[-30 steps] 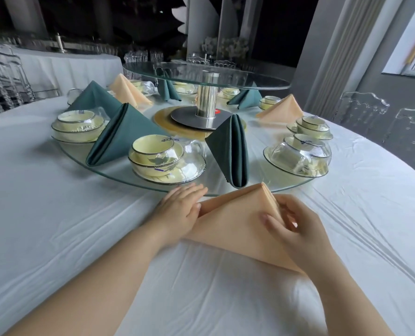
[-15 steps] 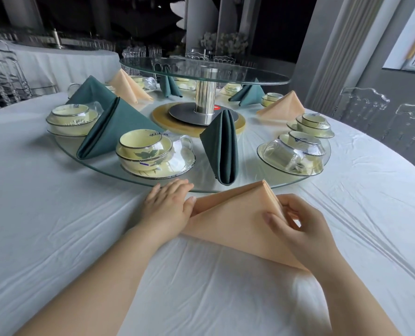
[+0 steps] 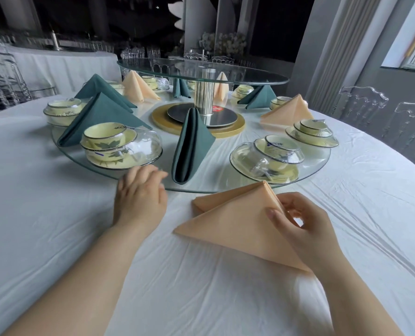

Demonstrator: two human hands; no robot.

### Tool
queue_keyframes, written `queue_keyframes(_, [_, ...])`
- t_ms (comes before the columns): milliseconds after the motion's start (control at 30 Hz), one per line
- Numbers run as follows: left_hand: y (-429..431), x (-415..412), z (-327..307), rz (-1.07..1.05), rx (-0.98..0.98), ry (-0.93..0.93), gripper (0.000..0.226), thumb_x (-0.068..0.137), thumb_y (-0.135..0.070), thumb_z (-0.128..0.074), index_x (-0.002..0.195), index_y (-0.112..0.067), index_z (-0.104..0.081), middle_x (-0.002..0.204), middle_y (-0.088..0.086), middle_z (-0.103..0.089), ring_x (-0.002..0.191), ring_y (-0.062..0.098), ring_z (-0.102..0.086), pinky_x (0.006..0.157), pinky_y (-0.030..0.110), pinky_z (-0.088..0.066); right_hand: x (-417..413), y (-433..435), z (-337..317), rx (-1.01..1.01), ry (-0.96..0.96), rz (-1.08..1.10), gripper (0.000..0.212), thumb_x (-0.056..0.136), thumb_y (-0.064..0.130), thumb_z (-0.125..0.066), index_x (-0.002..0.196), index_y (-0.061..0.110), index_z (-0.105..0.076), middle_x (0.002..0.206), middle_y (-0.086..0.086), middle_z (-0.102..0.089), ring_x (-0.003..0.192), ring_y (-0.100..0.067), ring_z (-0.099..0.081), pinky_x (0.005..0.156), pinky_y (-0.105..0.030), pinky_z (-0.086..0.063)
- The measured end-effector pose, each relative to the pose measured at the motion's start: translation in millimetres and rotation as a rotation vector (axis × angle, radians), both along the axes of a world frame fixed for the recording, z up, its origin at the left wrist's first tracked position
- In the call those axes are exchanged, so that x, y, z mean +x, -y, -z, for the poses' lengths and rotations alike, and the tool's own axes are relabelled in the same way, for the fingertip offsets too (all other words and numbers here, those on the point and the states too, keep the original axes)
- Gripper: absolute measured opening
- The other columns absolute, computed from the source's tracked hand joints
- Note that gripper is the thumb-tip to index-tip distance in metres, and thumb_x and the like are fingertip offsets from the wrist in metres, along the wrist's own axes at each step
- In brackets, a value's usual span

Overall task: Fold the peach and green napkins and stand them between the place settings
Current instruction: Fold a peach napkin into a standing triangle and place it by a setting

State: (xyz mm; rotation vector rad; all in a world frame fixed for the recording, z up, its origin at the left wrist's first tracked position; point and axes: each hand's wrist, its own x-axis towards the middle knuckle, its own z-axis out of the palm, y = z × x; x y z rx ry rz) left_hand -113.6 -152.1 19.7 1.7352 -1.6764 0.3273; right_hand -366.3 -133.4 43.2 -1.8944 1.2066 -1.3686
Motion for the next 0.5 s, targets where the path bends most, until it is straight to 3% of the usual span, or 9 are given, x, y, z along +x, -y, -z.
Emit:
queue_keyframes(100, [0,-19,0,0.252,-0.07,0.08,0.041,0.074,-0.017,-0.034,0.092,-0.004,-0.07,0.098,0.014,-0.069,0.098,0.018,-0.043,0.085,0.032,-0.029,0,0,-1,-0.003,-0.014,0.012,0.009,0.063,0.023,-0.058,0.069,0.03,-0.057,0.066,0.023,-0.059,0.064,-0.002,-0.048,0.059,-0.004,-0.038])
queue_keyframes(200, [-1,-29,3,0.4,0.091,0.134,0.05,0.079,-0.024,-0.029,0.11,-0.006,-0.065,0.116,0.011,-0.064,0.115,0.019,-0.048,0.097,0.028,-0.024,1,0,-1,-0.001,-0.017,0.02,0.008,0.062,0.024,-0.059,0.068,0.03,-0.057,0.067,0.022,-0.059,0.063,-0.002,-0.047,0.059,-0.004,-0.037])
queue_keyframes(267, [-2,-30,4,0.374,0.22,0.117,0.079,0.073,-0.045,-0.006,0.137,-0.015,-0.041,0.144,-0.001,-0.037,0.136,0.01,-0.03,0.105,0.016,-0.003,1,0,-1,-0.006,-0.012,0.014,0.01,0.06,0.034,-0.061,0.069,0.03,-0.058,0.069,0.021,-0.059,0.064,-0.003,-0.047,0.06,-0.004,-0.037])
queue_keyframes(333, [-3,-25,8,0.289,0.374,0.115,0.097,0.056,-0.053,0.014,0.146,-0.027,-0.011,0.153,-0.014,-0.006,0.141,0.001,-0.001,0.102,0.013,0.015,1,-1,-1,-0.019,-0.004,0.004,0.023,0.056,0.047,-0.056,0.071,0.03,-0.059,0.072,0.018,-0.06,0.065,-0.003,-0.048,0.06,-0.004,-0.038])
queue_keyframes(500, [-7,-16,2,0.128,0.491,0.13,0.07,0.078,-0.044,0.001,0.146,-0.029,-0.002,0.154,-0.016,0.004,0.14,-0.001,0.007,0.11,0.023,0.01,0,-1,-2,-0.027,0.001,0.012,0.029,0.056,0.052,-0.052,0.072,0.029,-0.06,0.078,0.013,-0.061,0.066,-0.003,-0.049,0.061,-0.004,-0.038])
